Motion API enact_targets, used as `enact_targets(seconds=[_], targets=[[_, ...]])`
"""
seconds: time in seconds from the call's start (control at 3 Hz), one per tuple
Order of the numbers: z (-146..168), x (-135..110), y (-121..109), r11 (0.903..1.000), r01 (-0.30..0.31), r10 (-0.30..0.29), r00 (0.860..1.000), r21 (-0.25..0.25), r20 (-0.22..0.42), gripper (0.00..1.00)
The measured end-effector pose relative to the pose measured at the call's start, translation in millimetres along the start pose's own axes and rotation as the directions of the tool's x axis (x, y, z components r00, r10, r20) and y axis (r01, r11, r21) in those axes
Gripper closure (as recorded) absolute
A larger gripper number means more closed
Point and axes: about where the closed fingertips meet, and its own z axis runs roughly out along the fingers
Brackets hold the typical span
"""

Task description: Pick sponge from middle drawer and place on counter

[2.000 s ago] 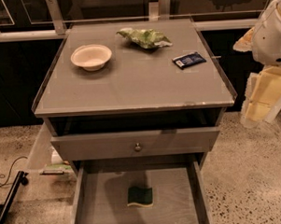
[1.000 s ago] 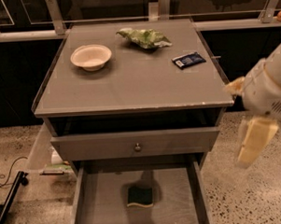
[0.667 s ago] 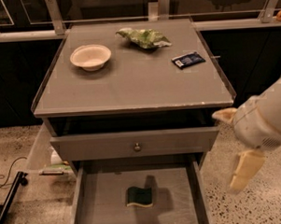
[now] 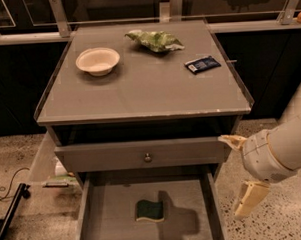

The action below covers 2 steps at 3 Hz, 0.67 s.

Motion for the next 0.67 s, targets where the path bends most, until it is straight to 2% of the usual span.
enact_targets(seconds=[0.33,0.67], targets=[[0,0,0,1.0,0.0,0.0,1.0,0.0,0.0,0.0],[36,3,-2,0.9999,-0.009,0.01,0.999,-0.012,0.032,0.0]])
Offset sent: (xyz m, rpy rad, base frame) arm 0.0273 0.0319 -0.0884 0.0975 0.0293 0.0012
